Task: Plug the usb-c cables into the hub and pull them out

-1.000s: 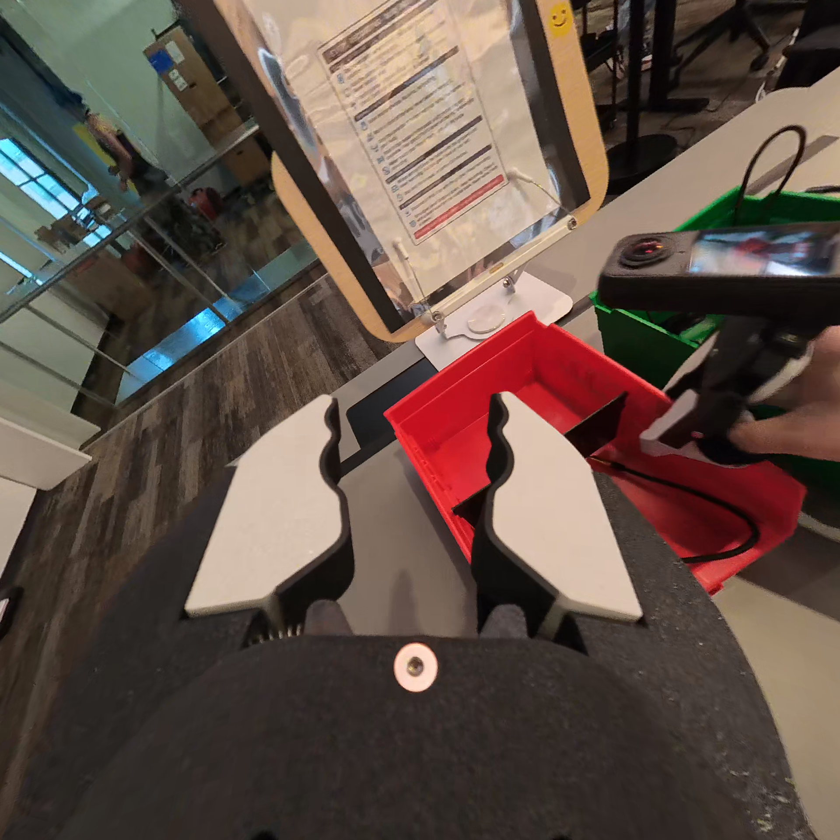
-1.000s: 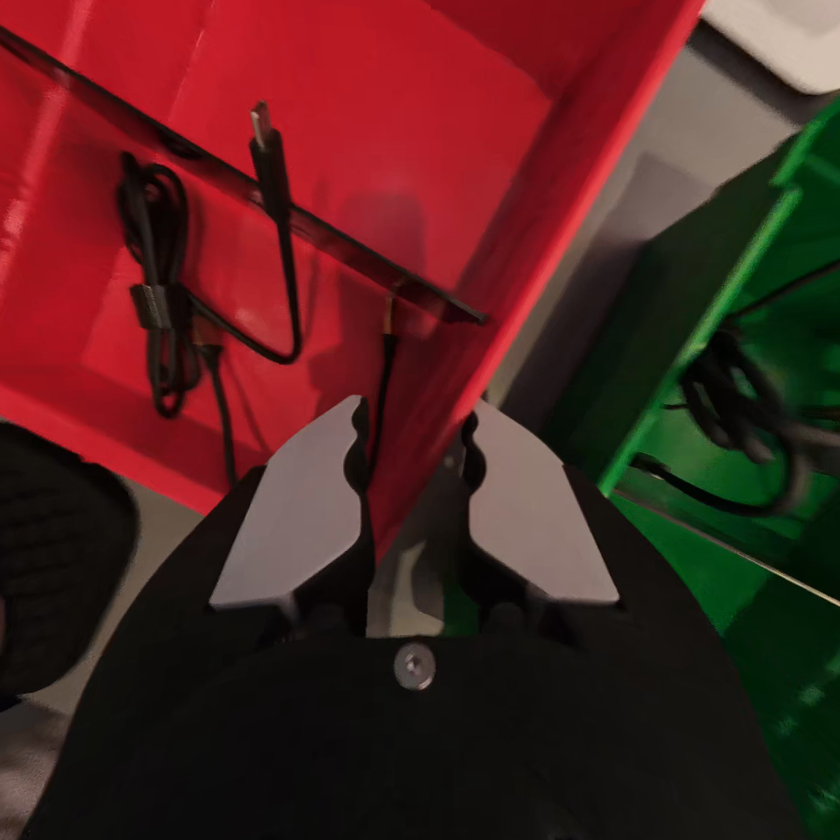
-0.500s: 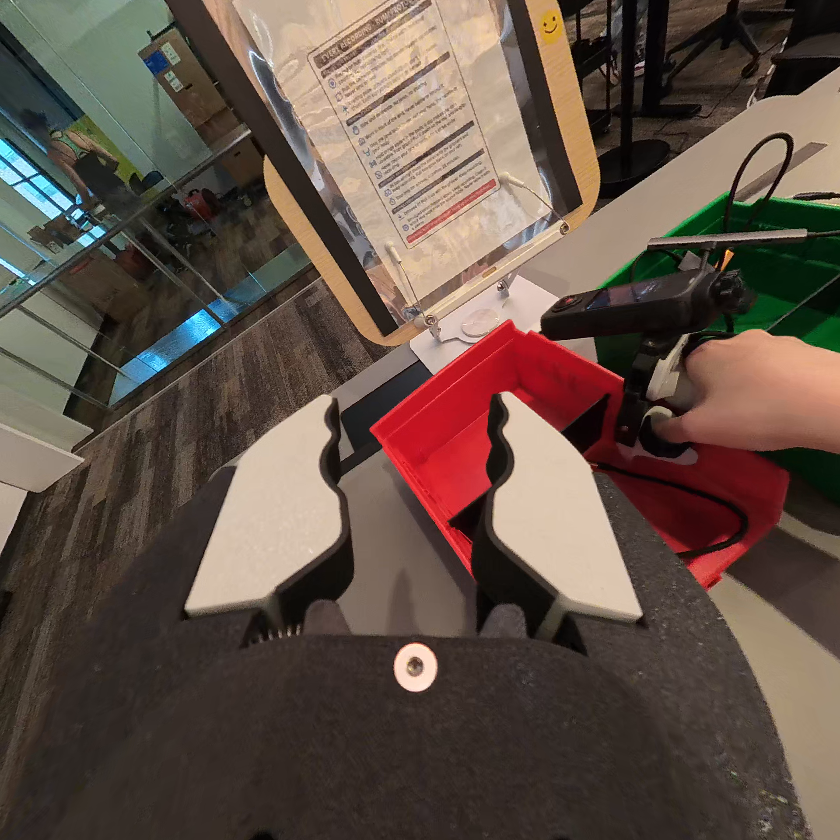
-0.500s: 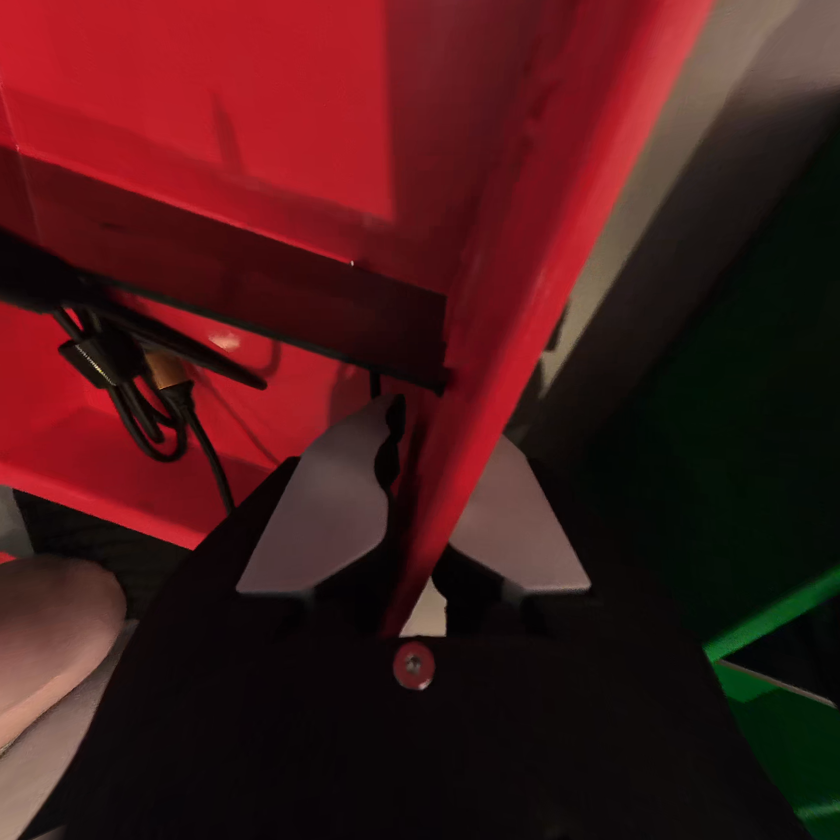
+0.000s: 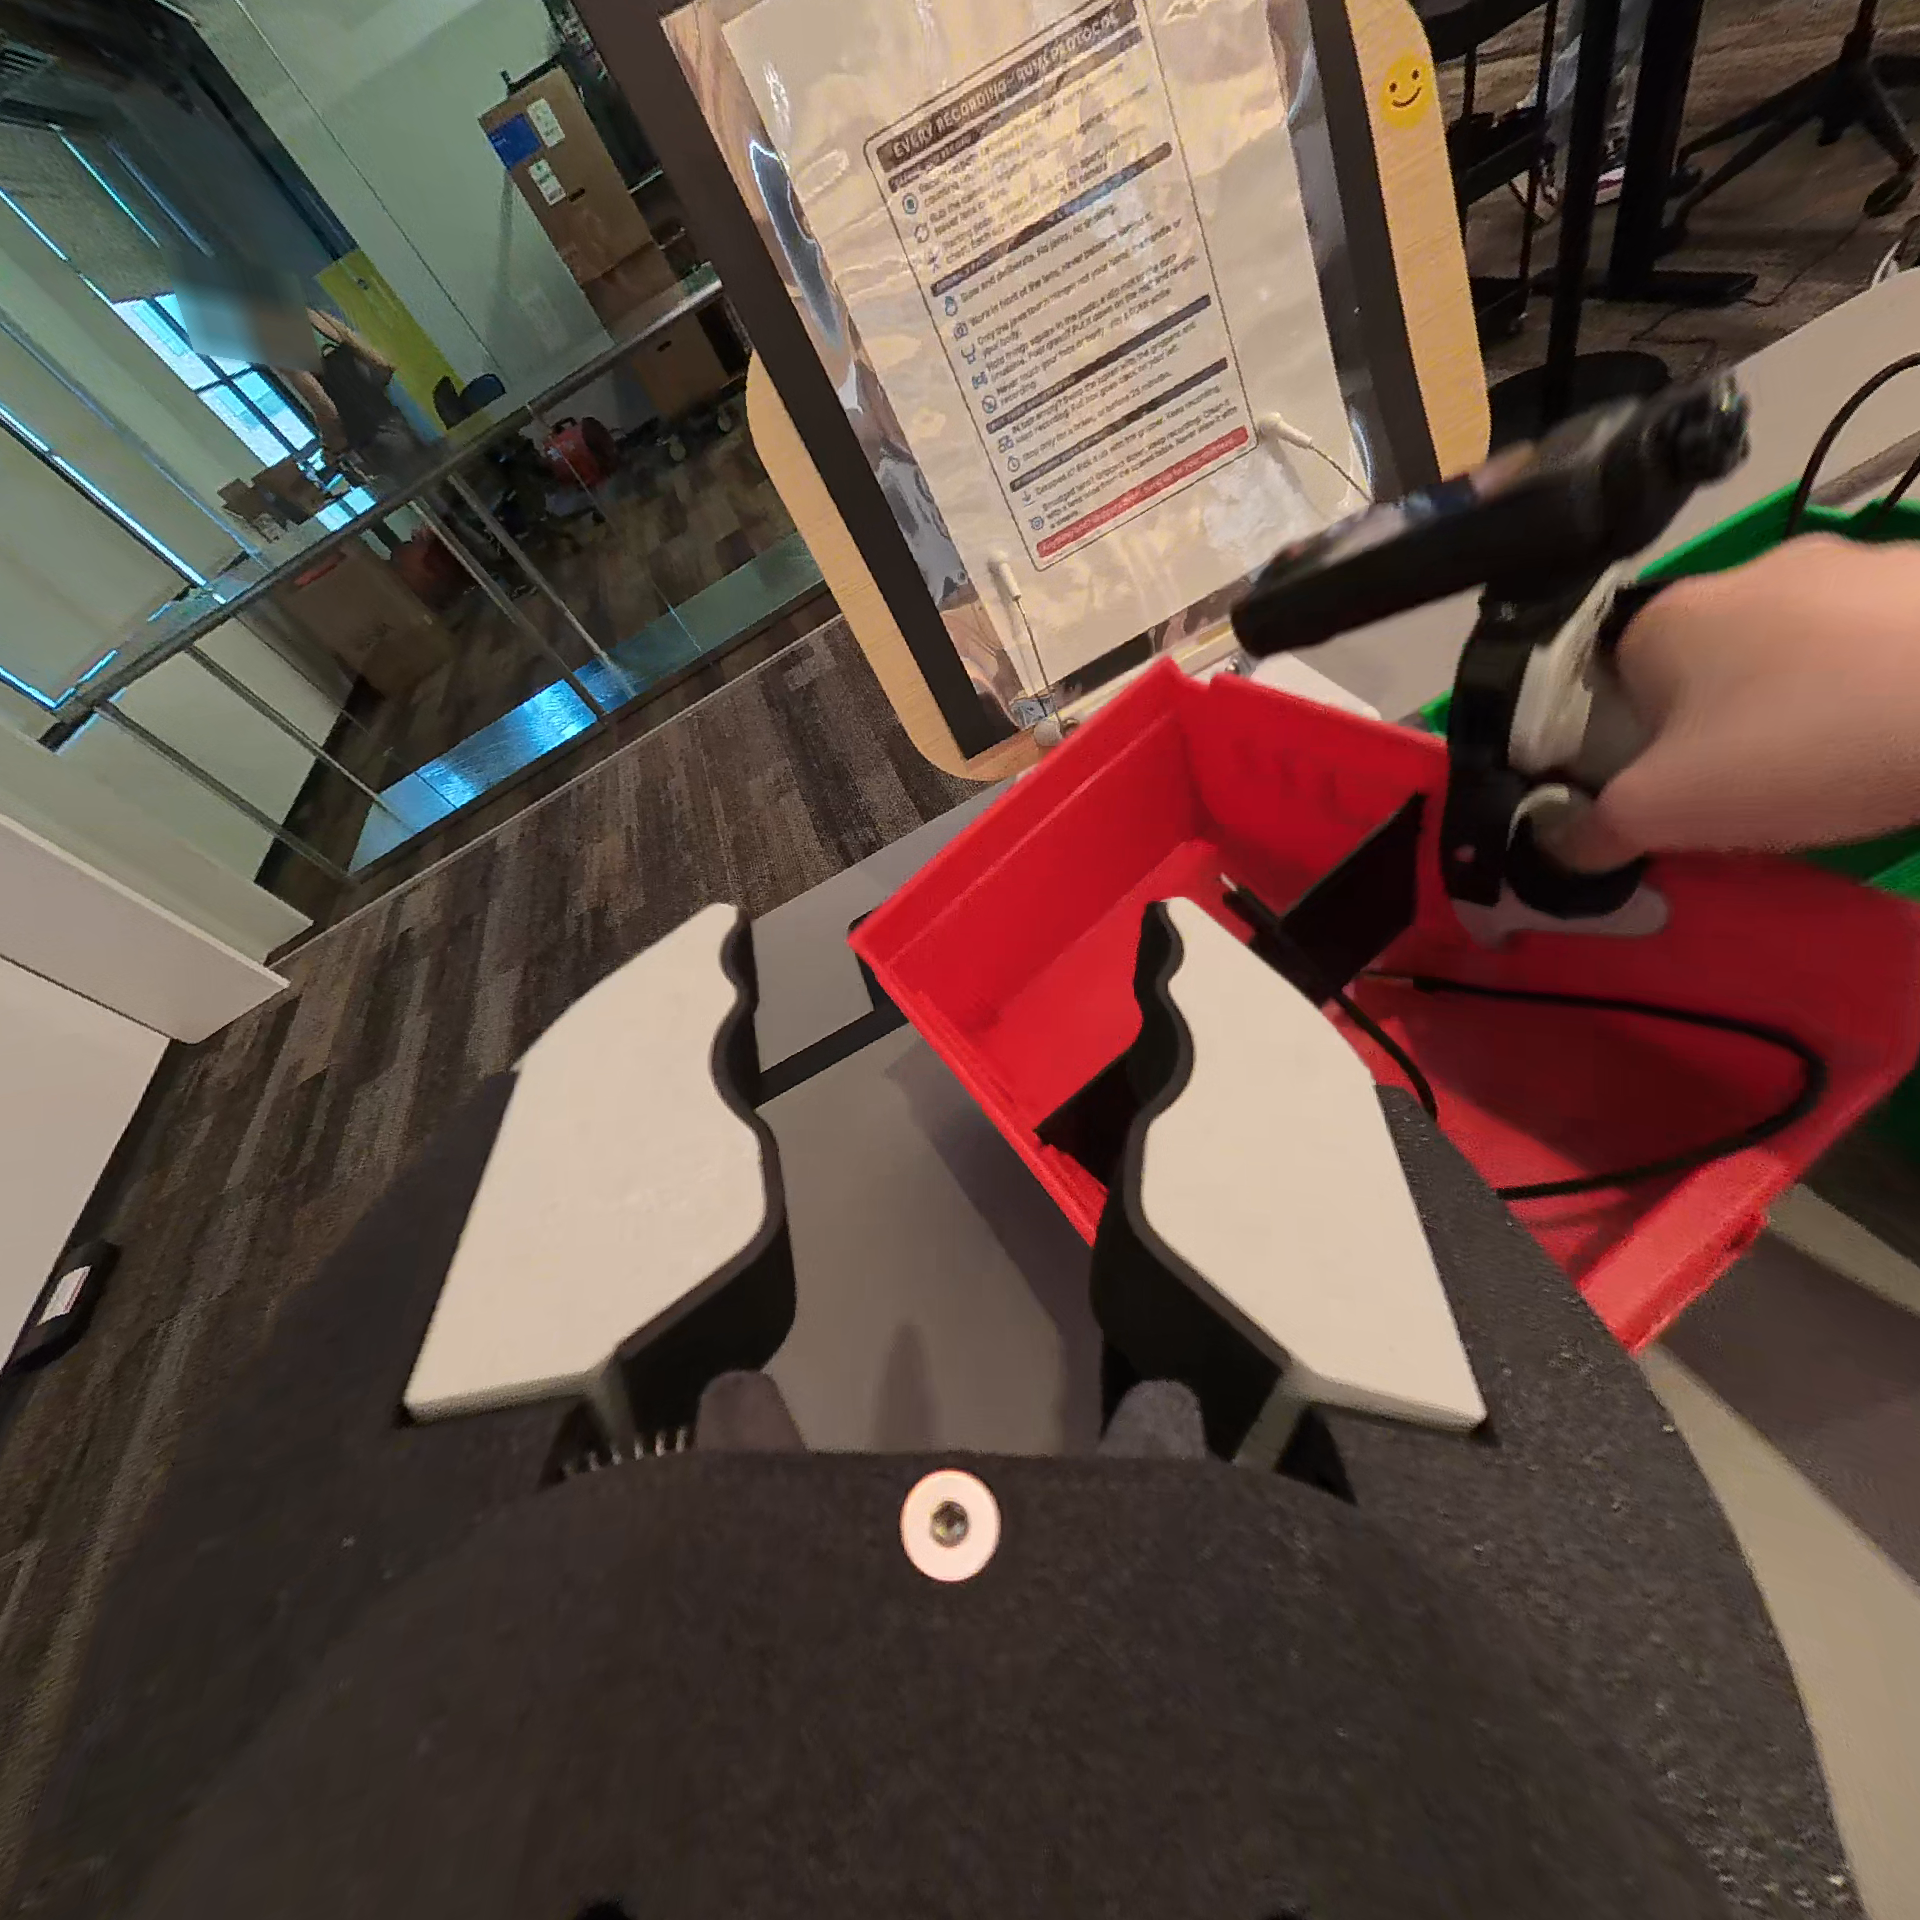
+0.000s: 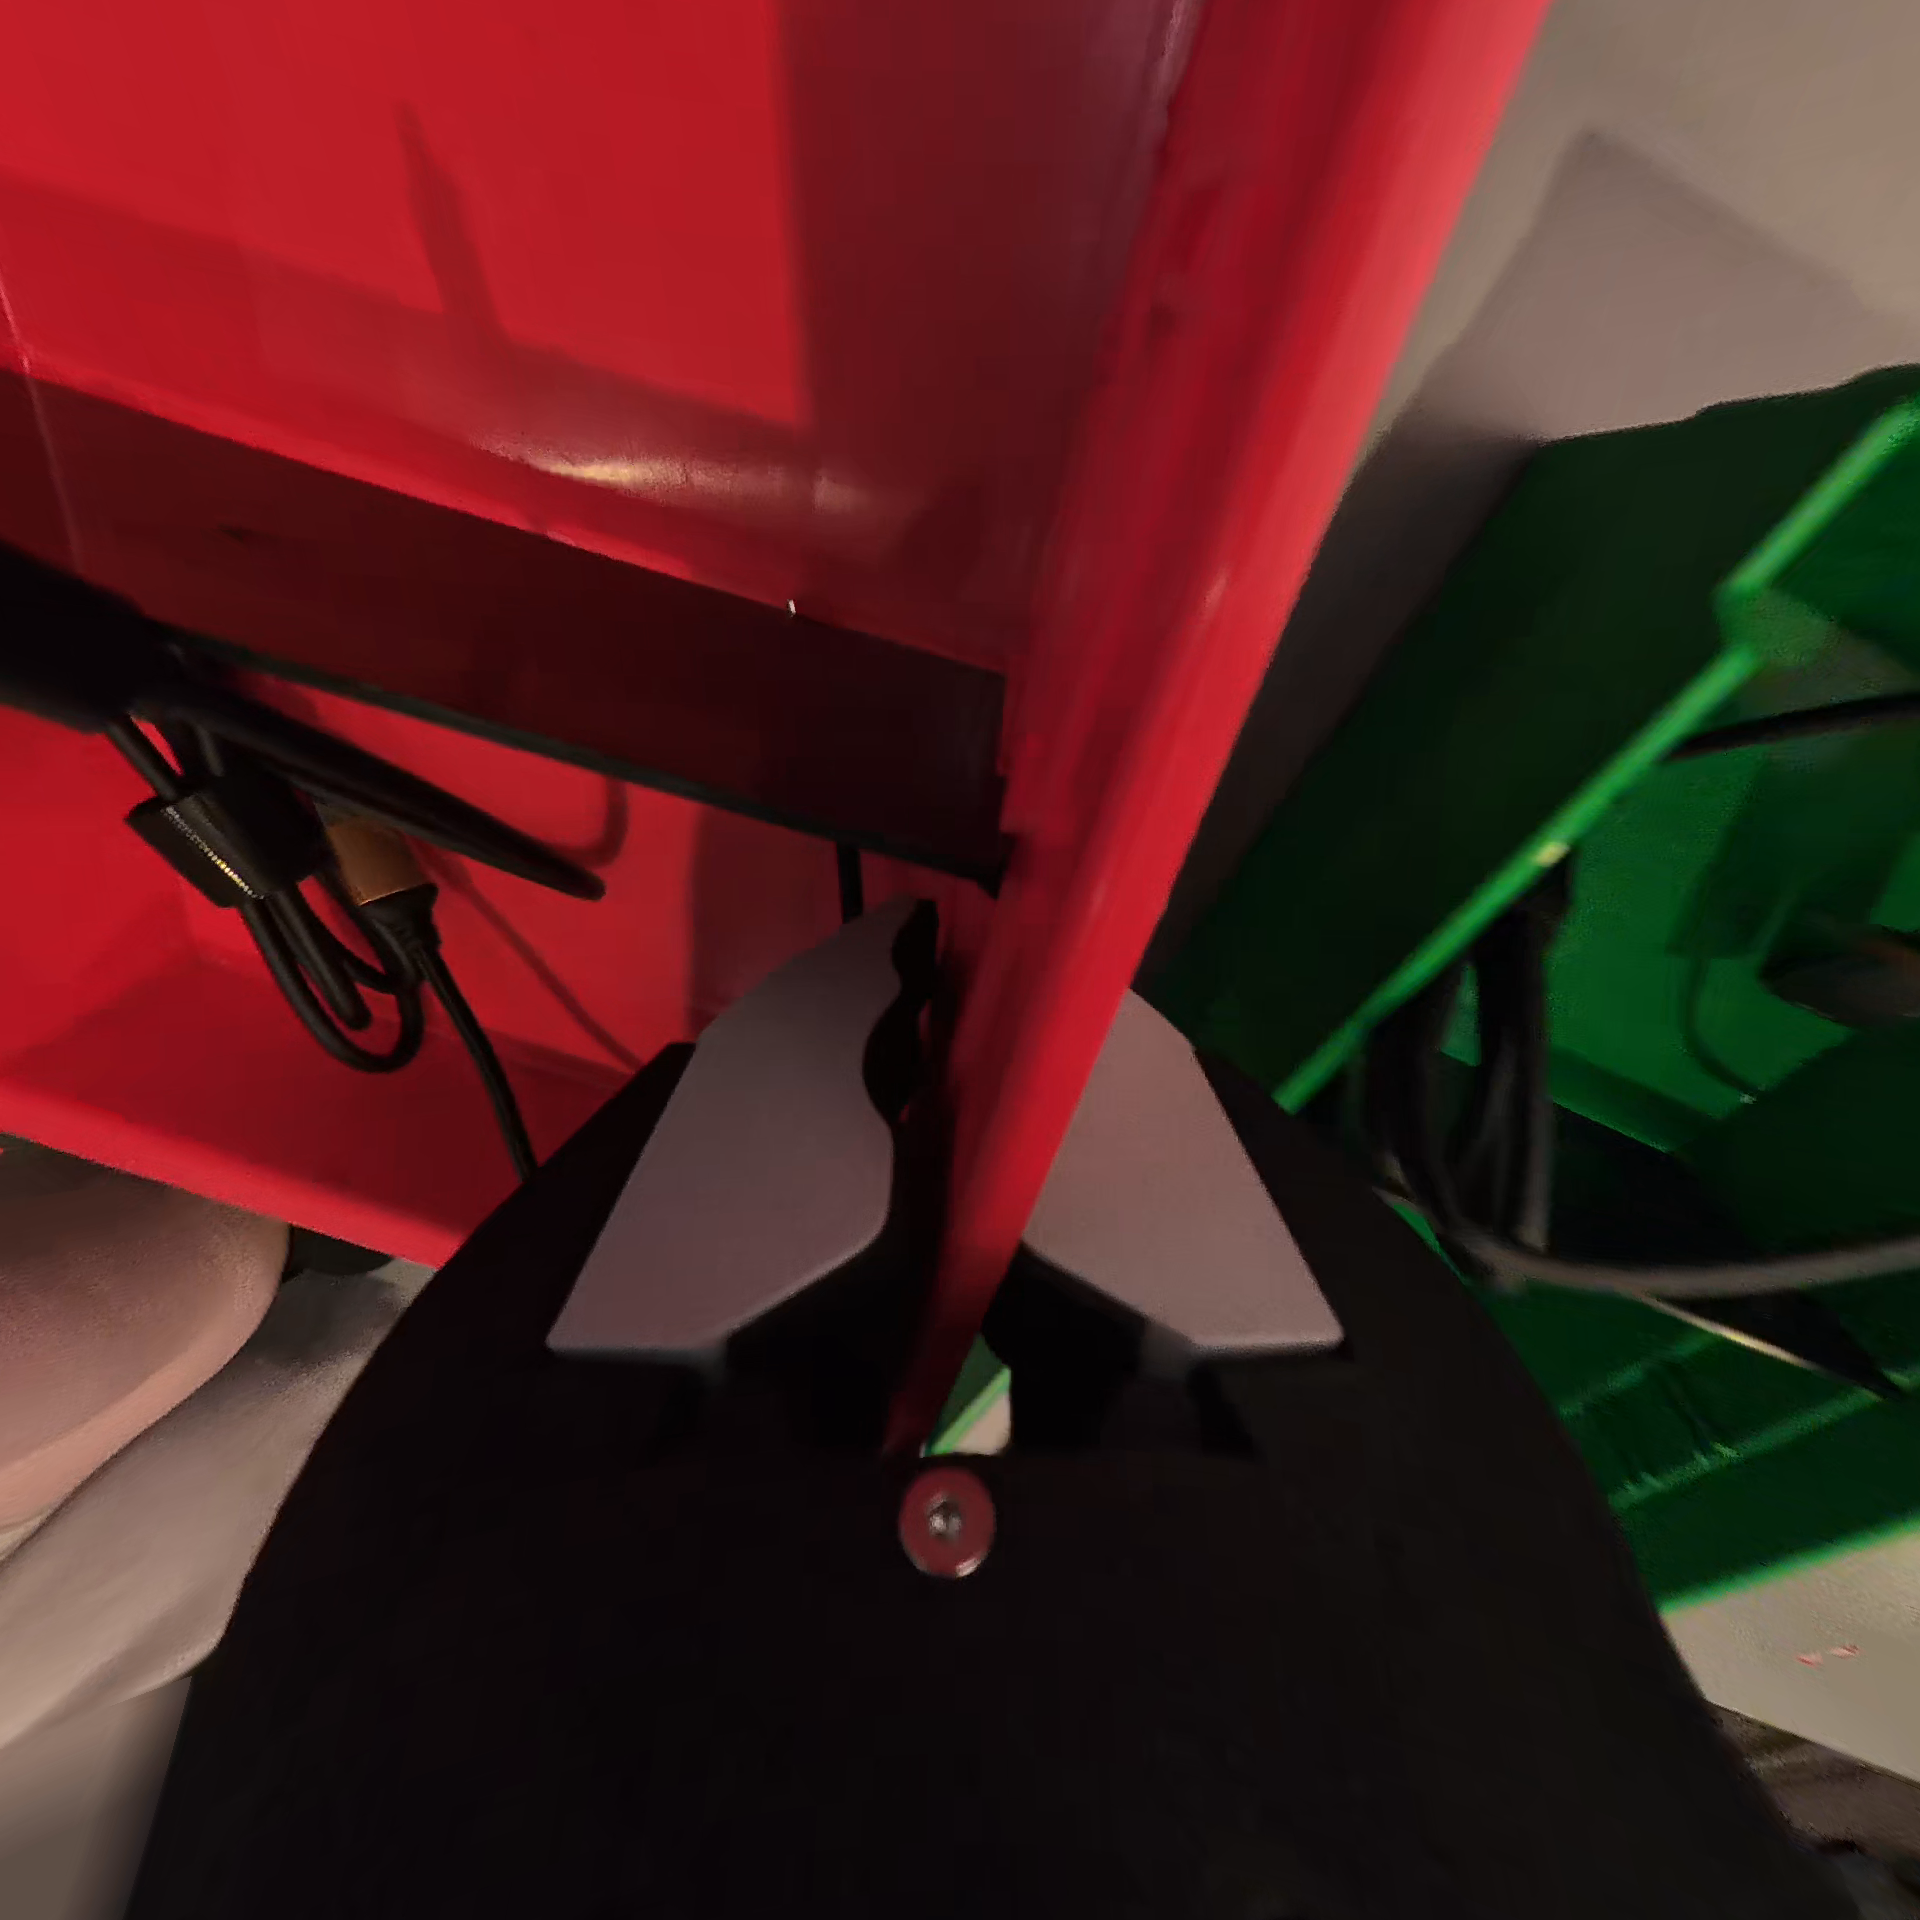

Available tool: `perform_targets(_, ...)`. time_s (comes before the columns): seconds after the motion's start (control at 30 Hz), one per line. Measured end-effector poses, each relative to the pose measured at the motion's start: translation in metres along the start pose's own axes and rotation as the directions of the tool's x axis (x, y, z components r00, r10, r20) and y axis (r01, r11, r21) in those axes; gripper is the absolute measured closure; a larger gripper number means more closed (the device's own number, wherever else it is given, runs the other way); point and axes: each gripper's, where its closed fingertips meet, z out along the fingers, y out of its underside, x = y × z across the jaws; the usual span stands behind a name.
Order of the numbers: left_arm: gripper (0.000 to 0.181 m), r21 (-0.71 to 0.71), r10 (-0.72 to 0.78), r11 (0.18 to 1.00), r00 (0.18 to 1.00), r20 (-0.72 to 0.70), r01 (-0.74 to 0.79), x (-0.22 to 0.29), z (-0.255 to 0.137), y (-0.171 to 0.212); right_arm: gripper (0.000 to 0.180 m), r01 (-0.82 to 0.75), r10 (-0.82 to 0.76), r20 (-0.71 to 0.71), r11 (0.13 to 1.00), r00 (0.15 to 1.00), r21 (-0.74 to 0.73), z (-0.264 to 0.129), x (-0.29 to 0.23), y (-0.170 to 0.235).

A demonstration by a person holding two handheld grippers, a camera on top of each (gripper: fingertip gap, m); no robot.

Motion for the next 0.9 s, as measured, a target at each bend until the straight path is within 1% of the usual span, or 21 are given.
perform_targets(0.13, 0.110, 0.019, 0.018, 1.000, 1.000, 0.009, -0.018, 0.001, -0.008, -0.004, 0.174, 0.023, -0.022, -0.015, 0.999, 1.000, 0.034, -0.052, 0.002, -0.004)
perform_targets(0.2, 0.109, 0.035, 0.025, 0.999, 1.000, 0.007, -0.026, 0.003, -0.012, -0.007, 0.174, 0.028, -0.026, -0.036, 0.999, 0.999, 0.046, -0.078, 0.009, 0.000)
perform_targets(0.33, 0.108, 0.047, 0.056, 0.997, 0.998, 0.005, -0.057, 0.008, -0.017, -0.008, 0.174, 0.014, -0.010, -0.081, 0.999, 0.997, 0.046, -0.125, 0.043, 0.030)
perform_targets(0.4, 0.111, 0.030, 0.139, 0.990, 0.990, 0.026, -0.139, 0.012, -0.015, -0.007, 0.174, -0.031, 0.035, -0.094, 0.998, 0.995, 0.049, -0.143, 0.070, 0.054)
perform_targets(0.5, 0.107, -0.027, 0.323, 0.946, 0.946, 0.023, -0.322, 0.032, -0.007, -0.002, 0.175, -0.139, 0.145, -0.114, 0.988, 0.983, 0.059, -0.163, 0.119, 0.101)
perform_targets(0.57, 0.106, -0.045, 0.400, 0.916, 0.916, 0.019, -0.399, 0.046, -0.001, -0.004, 0.175, -0.227, 0.234, -0.128, 0.971, 0.964, 0.073, -0.173, 0.154, 0.137)
perform_targets(0.73, 0.106, 0.043, 0.448, 0.893, 0.894, 0.000, -0.448, 0.079, 0.003, -0.026, 0.175, -0.444, 0.452, -0.123, 0.892, 0.883, 0.091, -0.182, 0.231, 0.245)
perform_targets(0.9, 0.104, 0.073, 0.481, 0.874, 0.877, 0.016, -0.481, 0.089, 0.005, -0.034, 0.174, -0.624, 0.632, -0.071, 0.774, 0.772, 0.106, -0.174, 0.279, 0.352)
